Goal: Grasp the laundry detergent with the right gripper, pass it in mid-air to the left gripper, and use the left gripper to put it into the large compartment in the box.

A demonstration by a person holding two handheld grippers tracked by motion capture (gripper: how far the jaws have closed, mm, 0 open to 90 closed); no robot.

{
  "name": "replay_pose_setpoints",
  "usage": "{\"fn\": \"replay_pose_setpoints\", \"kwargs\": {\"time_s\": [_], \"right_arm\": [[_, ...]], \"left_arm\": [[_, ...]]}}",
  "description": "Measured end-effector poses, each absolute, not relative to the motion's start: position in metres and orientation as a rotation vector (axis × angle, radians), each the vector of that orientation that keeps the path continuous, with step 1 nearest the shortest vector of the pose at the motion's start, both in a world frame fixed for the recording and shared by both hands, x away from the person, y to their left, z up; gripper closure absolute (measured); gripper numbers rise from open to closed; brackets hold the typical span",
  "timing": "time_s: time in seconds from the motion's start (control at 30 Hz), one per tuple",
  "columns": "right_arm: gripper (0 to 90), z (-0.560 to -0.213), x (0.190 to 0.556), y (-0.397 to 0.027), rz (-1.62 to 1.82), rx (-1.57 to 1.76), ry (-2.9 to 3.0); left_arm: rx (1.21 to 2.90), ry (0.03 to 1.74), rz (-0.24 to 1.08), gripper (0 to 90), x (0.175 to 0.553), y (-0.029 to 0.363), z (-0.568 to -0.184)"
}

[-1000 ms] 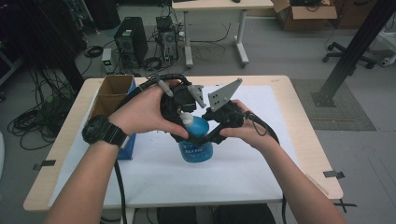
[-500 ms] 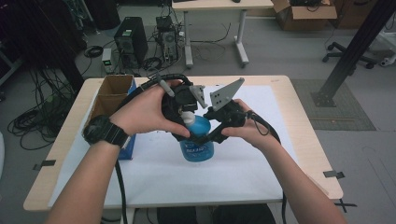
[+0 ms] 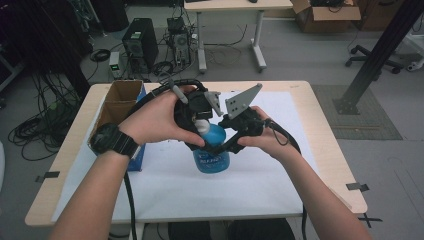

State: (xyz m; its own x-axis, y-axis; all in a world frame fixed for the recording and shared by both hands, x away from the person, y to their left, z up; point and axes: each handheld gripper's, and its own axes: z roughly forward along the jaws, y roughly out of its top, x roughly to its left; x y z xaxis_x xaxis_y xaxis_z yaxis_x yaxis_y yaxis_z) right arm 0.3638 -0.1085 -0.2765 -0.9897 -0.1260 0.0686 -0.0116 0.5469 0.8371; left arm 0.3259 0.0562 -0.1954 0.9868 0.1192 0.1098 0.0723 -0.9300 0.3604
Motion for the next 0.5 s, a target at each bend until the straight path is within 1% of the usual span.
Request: {"fn": "replay_pose_setpoints", "kwargs": {"time_s": [0.1,0.3,0.4,0.5], "right_arm": [[43.5,-0.2767,0.3638,-0.1085,-1.436,0.120,-2.655],[43.5,-0.2776,0.3634,-0.1083,-1.427,0.116,-2.662],[43.5,-0.2783,0.3636,-0.1089,-1.424,0.113,-2.664],[43.5,-0.2788,0.3646,-0.1099,-1.426,0.108,-2.663]], "left_arm": [[2.781,0.142,0.184,31.5,0.3259,0.0548,-0.1969],[2.794,0.134,0.177,33.5,0.3265,0.0525,-0.1983],[2.797,0.131,0.164,37.2,0.3266,0.0520,-0.1986],[2.798,0.131,0.169,37.5,0.3269,0.0509,-0.1986]]}}
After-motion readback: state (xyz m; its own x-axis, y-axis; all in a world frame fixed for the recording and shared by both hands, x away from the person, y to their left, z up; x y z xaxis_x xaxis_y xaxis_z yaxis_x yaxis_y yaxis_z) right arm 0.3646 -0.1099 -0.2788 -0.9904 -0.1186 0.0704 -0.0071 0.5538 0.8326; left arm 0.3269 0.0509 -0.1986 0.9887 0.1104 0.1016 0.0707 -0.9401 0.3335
